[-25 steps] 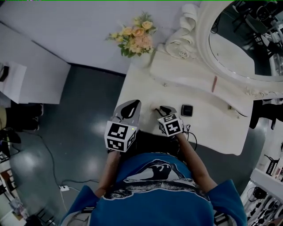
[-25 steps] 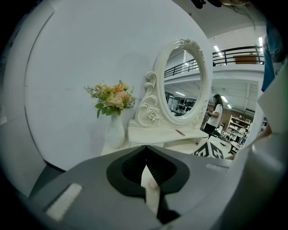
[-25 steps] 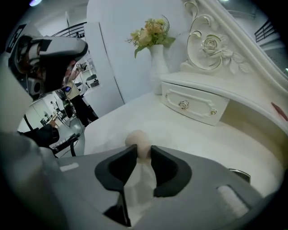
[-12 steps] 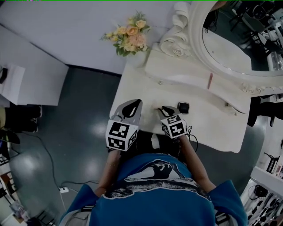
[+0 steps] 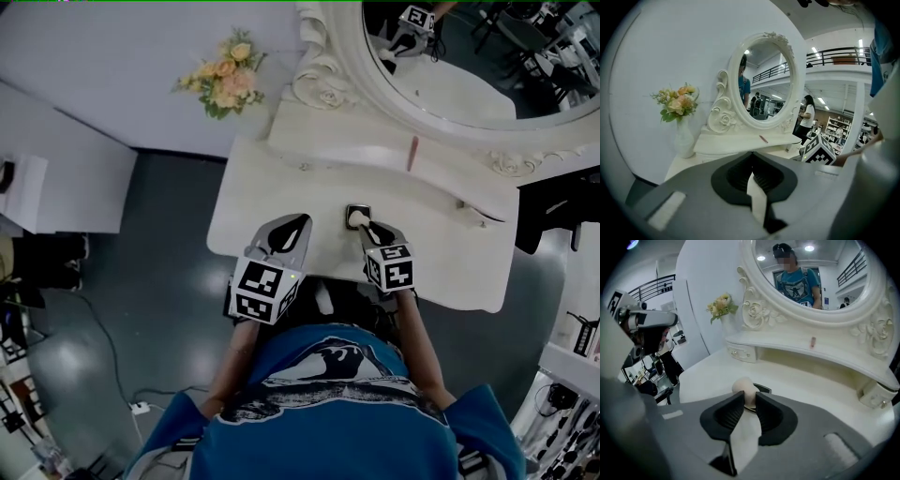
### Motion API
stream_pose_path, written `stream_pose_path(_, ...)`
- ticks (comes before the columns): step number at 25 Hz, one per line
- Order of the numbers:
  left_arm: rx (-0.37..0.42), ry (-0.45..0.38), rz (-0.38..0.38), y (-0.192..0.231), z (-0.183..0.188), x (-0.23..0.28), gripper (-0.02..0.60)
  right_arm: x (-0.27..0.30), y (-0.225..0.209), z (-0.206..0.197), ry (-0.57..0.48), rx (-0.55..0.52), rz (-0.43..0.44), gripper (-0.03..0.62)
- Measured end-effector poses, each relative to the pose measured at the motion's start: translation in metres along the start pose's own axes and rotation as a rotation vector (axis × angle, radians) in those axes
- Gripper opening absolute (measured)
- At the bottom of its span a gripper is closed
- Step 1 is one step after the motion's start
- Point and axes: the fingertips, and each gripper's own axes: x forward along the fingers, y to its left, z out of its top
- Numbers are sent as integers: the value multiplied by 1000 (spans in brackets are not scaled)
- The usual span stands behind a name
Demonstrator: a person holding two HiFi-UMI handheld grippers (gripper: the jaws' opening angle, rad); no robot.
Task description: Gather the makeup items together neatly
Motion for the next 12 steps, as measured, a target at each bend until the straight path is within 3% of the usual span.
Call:
stream_pose_path(6,23,4,-10,-44,4,20,18,-16,-48,-15,4,-2,-16,81)
stream_pose_path(12,11,2,47,-63,2,31,17,-13,-80,-27,41,-52,-4,81)
